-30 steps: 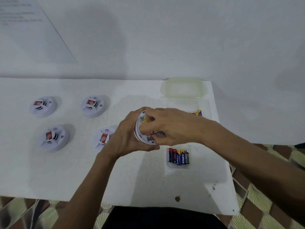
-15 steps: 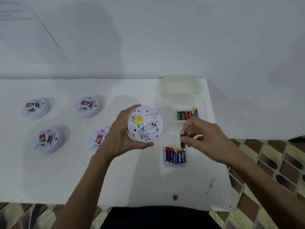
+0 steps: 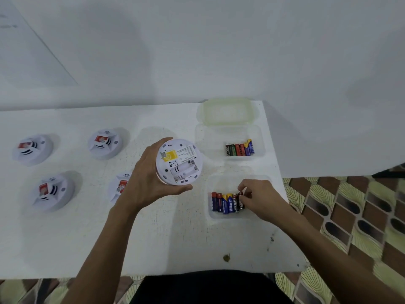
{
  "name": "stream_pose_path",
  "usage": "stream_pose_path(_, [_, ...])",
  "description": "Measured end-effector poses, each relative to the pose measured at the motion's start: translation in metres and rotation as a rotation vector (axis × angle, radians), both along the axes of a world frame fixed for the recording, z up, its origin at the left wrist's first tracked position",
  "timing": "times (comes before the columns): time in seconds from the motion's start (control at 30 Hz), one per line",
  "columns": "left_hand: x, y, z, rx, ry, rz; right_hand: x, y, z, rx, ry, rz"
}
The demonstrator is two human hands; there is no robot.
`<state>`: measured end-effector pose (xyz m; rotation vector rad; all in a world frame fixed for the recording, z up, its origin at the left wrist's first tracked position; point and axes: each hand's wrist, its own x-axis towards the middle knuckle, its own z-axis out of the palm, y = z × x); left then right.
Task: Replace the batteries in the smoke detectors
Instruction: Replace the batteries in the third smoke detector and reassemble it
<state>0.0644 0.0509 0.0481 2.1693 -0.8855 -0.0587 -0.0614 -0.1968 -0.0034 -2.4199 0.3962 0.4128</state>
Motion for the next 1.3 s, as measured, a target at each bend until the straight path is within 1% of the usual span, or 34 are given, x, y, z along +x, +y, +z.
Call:
stream_pose_path(0.13, [-0.001,0.001,0.005,-0.006,0.000,-0.013,0.003,-0.002,0.005,-0.014,0.015,0.037])
stream_pose_path(0.2, [0.000,0.003,0.002,-0.003,-0.002,-0.005,0.008,-0.003,0.015,-0.020,-0.016,0.036])
stream_pose_path(0.27, [0.001,0.004,0.000,0.006,0.003,-0.003,0.018,-0.002,0.028,-0.029,-0.098,0.041])
stream_pose_path(0.37, [0.003,0.007,-0.005,0.024,0.002,0.002,0.043,-0.001,0.044,-0.046,-0.271,-0.002])
stream_pose_path(0.43, [0.005,0.011,-0.009,0.047,0.010,0.016,0.065,-0.003,0.047,-0.110,-0.337,0.004])
stream_pose_path(0.5, [0.006,0.012,-0.009,0.044,0.008,0.025,0.087,-0.009,0.044,-0.209,-0.296,0.033])
stream_pose_path(0.6, [0.004,0.011,-0.004,0.012,0.012,0.033,0.116,-0.019,0.033,-0.339,-0.146,0.097])
stream_pose_path(0.73, [0.004,0.014,-0.004,-0.001,0.040,0.041,0.138,-0.030,0.015,-0.406,0.030,0.186])
stream_pose_path(0.83, [0.004,0.015,-0.004,0.006,0.040,0.063,0.141,-0.032,0.008,-0.375,0.056,0.190])
stream_pose_path(0.97, [0.004,0.012,0.004,-0.001,0.046,0.062,0.139,-0.035,0.004,-0.315,-0.001,0.177])
stream_pose_path(1.17, [0.001,0.009,0.007,-0.043,0.033,0.052,0.125,-0.034,0.007,-0.024,-0.152,0.030])
stream_pose_path(1.3, [0.002,0.008,0.007,-0.038,0.034,0.052,0.111,-0.022,0.027,0.181,-0.370,-0.143])
